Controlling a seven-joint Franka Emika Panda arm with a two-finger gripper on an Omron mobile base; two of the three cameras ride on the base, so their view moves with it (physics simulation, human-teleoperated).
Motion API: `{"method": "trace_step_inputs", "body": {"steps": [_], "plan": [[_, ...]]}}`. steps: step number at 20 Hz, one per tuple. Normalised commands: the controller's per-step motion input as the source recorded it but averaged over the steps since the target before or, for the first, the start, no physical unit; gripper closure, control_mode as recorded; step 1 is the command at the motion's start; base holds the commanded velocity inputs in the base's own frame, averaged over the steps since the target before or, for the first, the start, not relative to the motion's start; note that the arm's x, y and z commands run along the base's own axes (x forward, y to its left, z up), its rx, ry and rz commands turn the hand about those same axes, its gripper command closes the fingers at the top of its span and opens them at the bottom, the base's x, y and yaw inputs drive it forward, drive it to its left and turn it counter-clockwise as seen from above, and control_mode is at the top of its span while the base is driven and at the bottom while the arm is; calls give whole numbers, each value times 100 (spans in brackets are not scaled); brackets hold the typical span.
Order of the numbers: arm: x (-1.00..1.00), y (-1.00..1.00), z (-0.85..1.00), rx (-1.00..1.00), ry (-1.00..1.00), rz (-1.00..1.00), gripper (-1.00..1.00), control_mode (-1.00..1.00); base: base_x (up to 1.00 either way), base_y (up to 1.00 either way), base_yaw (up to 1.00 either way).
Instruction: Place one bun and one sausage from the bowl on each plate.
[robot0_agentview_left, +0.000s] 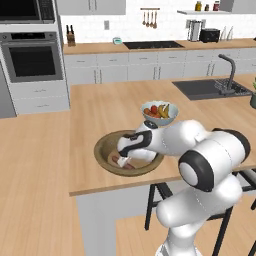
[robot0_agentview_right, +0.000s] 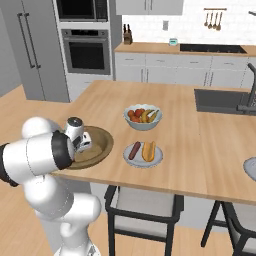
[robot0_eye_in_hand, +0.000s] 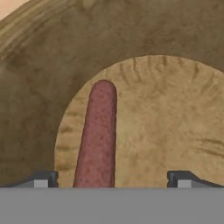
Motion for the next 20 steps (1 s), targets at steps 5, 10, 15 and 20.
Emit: {"method": "trace_step_inputs", "body": {"steps": [5,10,15,20], "plan": [[-26,0,-15,5,5,-2,-100,-100,0,0,0],[35,-2,-36,0,0,-1,-100,-100,0,0,0],[24,-17,-64,2,1,-7,-100,-100,0,0,0],[0,-49,-96,4,0,-25,-100,-100,0,0,0]]}}
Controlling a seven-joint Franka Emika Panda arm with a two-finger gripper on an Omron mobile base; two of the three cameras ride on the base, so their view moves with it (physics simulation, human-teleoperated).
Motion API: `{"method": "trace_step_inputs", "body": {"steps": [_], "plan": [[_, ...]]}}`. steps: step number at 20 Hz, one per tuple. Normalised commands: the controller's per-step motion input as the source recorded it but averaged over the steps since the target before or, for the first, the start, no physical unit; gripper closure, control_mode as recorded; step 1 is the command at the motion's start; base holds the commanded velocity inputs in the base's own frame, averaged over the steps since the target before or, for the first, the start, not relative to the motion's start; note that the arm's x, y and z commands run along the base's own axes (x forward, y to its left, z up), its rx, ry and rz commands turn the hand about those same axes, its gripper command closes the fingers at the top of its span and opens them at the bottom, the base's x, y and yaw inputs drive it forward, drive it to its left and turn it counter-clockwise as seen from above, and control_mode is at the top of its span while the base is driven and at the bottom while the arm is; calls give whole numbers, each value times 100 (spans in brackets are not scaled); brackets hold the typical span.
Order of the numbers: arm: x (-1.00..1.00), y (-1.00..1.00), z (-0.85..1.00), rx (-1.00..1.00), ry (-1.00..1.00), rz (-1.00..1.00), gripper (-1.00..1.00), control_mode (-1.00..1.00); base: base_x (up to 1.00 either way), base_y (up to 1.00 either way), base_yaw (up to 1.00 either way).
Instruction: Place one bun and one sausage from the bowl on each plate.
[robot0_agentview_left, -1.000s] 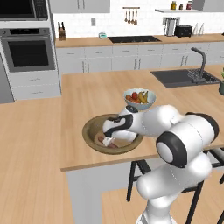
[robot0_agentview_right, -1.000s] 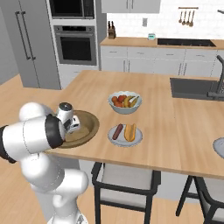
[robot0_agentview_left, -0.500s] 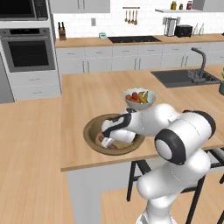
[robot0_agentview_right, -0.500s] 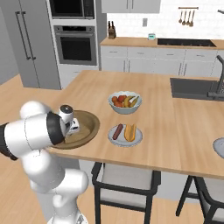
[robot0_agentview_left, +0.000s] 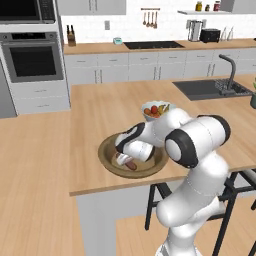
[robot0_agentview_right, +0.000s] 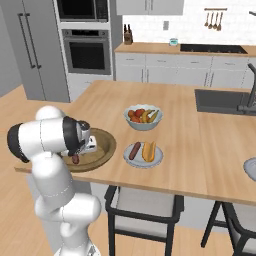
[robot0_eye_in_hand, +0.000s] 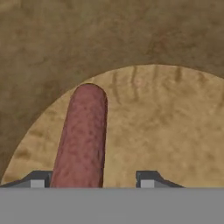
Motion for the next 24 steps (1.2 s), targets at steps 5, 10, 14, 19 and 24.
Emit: {"method": "trace_step_inputs", "body": {"steps": [5,10,14,19,24], "plan": [[0,-37,-84,0,-5,-17,100,-100,0,0,0],[-2,-2,-7,0,0,-4,100,-100,0,0,0],[-62,-25,52,0,2,-3,100,-100,0,0,0],[-65,-11,98,0,15,-16,100,-100,0,0,0],[-22,-7,100,0,30,-24,100,-100,0,0,0]]}}
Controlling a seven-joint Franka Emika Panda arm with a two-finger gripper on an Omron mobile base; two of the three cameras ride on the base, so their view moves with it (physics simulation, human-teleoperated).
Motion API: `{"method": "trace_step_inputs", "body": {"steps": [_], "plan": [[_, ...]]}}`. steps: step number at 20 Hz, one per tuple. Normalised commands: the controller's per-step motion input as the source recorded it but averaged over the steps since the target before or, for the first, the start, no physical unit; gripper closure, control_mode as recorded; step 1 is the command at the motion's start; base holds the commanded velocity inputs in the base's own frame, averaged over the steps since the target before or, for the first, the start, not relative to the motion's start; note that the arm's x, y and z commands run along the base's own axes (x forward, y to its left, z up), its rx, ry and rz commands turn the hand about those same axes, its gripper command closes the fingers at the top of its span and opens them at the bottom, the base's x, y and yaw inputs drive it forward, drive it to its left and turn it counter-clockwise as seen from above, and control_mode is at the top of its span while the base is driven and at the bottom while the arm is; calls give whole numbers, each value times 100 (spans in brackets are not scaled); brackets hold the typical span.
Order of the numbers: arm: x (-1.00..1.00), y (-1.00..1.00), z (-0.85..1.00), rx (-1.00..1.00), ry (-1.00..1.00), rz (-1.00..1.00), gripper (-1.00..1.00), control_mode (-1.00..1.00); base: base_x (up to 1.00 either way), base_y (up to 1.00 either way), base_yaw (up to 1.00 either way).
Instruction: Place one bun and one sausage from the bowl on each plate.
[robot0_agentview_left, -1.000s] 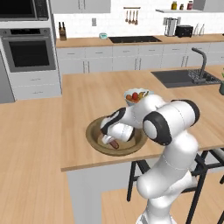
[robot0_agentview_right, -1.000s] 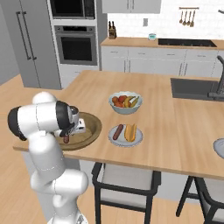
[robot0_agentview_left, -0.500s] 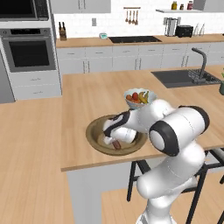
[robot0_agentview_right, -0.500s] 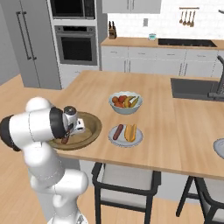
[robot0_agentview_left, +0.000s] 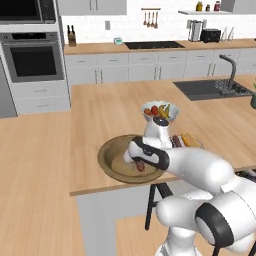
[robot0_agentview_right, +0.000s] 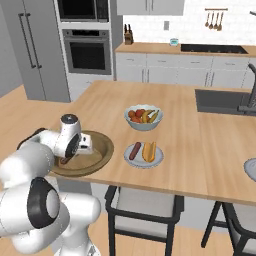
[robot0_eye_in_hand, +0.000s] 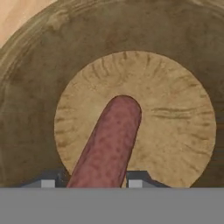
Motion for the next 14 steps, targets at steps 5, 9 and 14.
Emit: {"method": "trace_step_inputs", "body": {"steps": [5,9,14], "plan": [[-4,-29,100,1,25,-8,100,-100,0,0,0],[-50,-50,100,1,21,0,100,-100,0,0,0],[-97,11,83,0,19,0,100,-100,0,0,0]]}}
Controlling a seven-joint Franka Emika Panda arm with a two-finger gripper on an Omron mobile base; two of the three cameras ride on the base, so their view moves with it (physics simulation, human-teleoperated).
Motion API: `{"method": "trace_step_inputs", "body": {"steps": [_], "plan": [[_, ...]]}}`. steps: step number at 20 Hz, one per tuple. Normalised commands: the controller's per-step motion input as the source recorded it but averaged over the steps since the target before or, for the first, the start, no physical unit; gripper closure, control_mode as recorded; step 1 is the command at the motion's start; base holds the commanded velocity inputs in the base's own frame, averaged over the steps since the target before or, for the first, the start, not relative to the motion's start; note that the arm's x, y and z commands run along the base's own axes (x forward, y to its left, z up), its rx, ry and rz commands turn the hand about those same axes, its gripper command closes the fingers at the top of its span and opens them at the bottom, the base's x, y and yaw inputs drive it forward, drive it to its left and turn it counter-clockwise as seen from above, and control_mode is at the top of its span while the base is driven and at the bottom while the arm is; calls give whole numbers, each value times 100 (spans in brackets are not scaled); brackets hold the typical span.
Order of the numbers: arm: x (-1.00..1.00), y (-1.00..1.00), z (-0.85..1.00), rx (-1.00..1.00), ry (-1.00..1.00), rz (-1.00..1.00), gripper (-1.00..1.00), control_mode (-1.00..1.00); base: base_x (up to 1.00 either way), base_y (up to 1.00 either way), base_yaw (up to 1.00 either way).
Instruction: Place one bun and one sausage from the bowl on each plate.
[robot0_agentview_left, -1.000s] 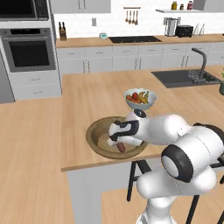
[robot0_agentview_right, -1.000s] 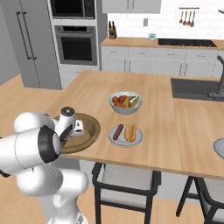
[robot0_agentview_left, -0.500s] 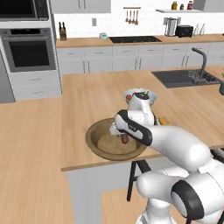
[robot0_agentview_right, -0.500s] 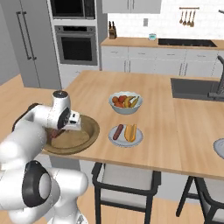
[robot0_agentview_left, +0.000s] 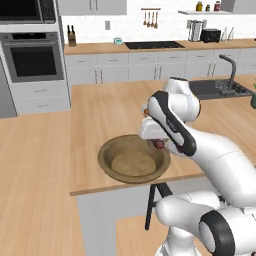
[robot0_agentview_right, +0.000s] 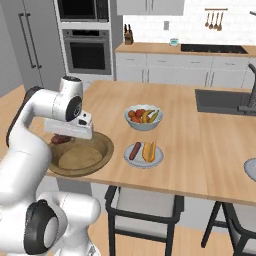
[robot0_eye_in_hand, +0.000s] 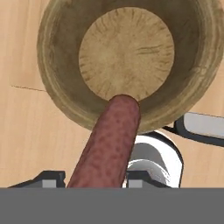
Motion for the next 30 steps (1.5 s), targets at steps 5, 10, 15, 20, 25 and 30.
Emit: {"method": "trace_step_inputs", "body": {"steps": [5,10,15,20,25,30], "plan": [[-100,12,7,-15,5,3,100,-100,0,0,0],[-42,-34,1,-15,-16,-1,100,-100,0,0,0],[-37,-51,24,-3,-23,-2,100,-100,0,0,0],[-7,-20,6,0,-13,0,100,100,-2,-3,0],[0,0,0,0,0,0,100,100,-62,-52,-9],[0,0,0,0,0,0,100,100,-61,-100,-21]]}}
